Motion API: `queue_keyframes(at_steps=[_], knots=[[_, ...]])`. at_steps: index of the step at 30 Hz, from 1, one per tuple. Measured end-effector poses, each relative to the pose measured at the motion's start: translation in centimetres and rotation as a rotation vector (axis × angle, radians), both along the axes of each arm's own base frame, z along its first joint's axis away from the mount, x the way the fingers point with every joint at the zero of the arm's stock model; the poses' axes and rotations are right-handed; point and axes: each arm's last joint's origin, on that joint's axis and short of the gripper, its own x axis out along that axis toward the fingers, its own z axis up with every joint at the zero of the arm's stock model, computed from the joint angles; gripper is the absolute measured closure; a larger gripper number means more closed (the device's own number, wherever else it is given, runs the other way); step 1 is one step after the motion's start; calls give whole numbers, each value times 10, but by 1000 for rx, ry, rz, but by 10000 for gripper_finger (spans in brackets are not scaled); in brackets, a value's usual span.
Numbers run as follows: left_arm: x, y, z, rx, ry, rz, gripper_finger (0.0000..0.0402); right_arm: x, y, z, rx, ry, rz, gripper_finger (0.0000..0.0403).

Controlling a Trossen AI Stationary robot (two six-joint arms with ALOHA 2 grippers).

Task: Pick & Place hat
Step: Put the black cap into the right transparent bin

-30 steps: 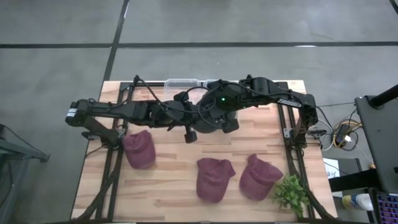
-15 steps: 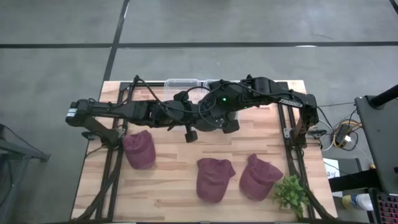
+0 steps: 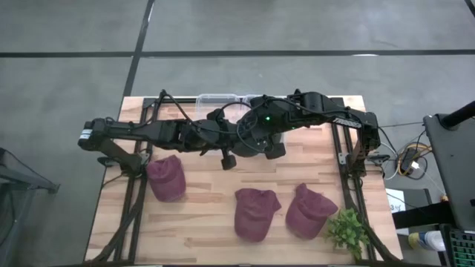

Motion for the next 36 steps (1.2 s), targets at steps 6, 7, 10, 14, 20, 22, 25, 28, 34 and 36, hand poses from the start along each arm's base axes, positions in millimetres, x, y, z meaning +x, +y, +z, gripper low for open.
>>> queue_keyframes(at_steps=[6,7,10,14,20,22,25,28,34,36], knots=[[0,0,0,-3,-1,-5,380,0,0,0,2,3,-4,394],[0,0,0,-3,-1,-5,371,0,0,0,3,2,-7,394],[0,0,0,3,1,-11,339,0,0,0,2,2,-11,394],[0,0,0,39,10,-8,296,0,-1,0,7,-1,-23,394],[-3,4,3,123,17,84,266,0,-2,0,10,-3,-33,394],[-5,4,10,142,0,98,265,0,-5,0,10,-3,-41,394],[-12,5,25,148,-42,105,264,-1,-10,0,10,-1,-56,394],[-22,5,38,142,-86,109,264,-2,-17,-1,11,10,-73,394],[-54,8,54,110,-115,121,264,-9,-34,-3,16,61,-124,394],[-65,9,55,75,-98,135,264,-12,-40,-2,17,66,-144,394]])
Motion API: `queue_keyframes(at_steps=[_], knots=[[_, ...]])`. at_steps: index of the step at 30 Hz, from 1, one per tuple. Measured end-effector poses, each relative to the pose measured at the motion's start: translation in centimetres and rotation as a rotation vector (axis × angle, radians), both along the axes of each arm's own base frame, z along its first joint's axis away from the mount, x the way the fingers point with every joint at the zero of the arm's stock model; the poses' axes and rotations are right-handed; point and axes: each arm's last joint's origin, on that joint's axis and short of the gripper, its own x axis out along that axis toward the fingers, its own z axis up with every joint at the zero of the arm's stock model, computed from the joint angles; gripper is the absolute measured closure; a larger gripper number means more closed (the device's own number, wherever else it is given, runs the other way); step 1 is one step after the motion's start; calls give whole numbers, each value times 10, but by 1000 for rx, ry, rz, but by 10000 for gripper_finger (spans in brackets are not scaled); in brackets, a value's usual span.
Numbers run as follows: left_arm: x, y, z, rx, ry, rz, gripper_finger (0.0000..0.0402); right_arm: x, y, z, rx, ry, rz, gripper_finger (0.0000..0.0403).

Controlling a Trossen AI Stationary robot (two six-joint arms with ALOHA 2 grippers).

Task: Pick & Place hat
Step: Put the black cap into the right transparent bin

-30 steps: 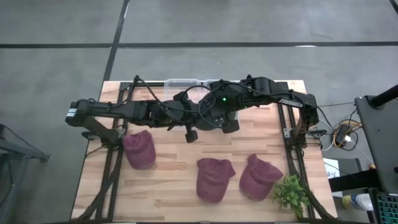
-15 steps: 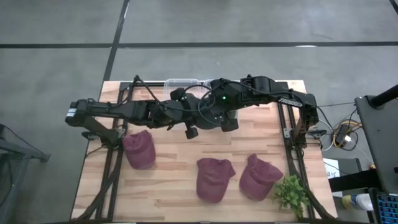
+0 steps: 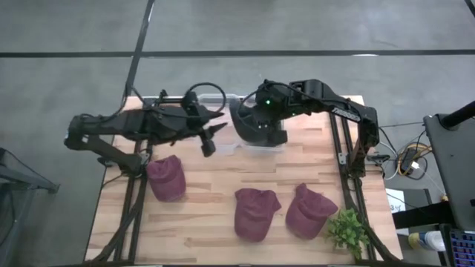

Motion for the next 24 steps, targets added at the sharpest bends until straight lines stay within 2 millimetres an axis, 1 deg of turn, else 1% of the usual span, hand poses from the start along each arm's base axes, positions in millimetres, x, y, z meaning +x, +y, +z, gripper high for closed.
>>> queue_keyframes(at_steps=[6,11,15,24], knots=[[-29,0,-5,-86,30,26,264,-9,-19,4,3,-4,-50,394],[-41,-1,-18,-100,43,21,264,-11,-34,-2,39,11,-85,394],[-51,0,-31,-136,44,38,264,-10,-42,-16,88,49,-107,394],[-62,2,-58,-171,4,48,264,-7,-52,-60,138,200,-155,394]])
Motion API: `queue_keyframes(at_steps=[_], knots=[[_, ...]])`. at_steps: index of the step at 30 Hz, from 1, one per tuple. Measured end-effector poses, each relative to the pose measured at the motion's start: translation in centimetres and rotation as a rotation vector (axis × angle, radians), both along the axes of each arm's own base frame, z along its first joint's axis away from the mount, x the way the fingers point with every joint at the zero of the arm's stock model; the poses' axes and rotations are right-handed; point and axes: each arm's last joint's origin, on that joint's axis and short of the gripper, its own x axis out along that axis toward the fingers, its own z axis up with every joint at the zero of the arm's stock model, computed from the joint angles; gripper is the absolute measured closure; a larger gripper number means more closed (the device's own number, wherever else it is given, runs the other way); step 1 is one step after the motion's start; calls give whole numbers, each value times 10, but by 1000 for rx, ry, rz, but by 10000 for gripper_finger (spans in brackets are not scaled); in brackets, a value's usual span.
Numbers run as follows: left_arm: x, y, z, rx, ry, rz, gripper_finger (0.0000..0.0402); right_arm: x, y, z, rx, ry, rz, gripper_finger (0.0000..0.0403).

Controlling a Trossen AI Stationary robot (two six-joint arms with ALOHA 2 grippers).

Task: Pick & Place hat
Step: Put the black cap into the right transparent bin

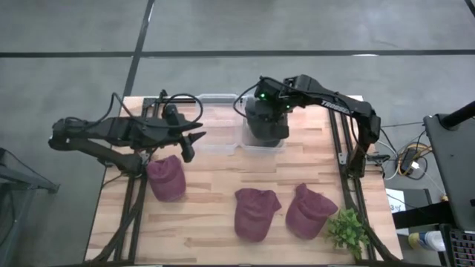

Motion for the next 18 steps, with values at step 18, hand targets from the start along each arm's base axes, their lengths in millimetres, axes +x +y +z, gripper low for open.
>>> queue_keyframes(at_steps=[18], knots=[[-2,0,-12,-9,-60,0,264,8,-6,-39,21,28,-25,394]])
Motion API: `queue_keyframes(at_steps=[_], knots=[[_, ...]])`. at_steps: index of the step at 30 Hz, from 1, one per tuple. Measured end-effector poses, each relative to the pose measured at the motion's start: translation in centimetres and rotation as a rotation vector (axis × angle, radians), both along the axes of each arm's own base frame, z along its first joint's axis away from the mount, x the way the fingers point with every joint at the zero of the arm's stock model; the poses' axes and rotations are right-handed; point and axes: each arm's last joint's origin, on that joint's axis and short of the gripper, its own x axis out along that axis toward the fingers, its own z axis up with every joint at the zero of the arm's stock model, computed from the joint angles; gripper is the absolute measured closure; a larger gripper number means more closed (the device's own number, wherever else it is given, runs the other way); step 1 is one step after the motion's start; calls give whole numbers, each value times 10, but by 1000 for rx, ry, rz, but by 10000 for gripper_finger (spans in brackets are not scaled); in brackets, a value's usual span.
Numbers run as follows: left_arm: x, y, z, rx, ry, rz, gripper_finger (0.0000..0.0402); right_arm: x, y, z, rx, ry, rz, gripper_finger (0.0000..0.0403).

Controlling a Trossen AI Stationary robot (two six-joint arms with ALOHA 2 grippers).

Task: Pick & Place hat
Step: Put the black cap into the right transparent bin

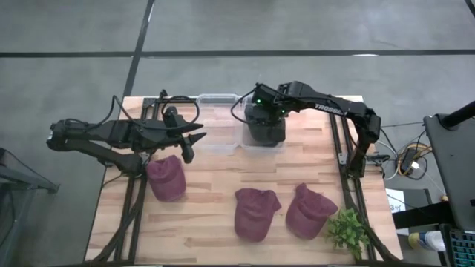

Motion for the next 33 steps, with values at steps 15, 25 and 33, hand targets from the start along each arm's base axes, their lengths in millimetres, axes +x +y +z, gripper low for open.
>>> queue_keyframes(at_steps=[15,25,33], knots=[[1,0,-5,-21,6,3,264,6,-2,-42,52,-16,11,394],[3,0,-6,-30,6,5,264,7,-4,-72,105,-42,-4,394],[3,-1,-6,-44,-1,9,264,8,-5,-80,108,-70,-27,394]])
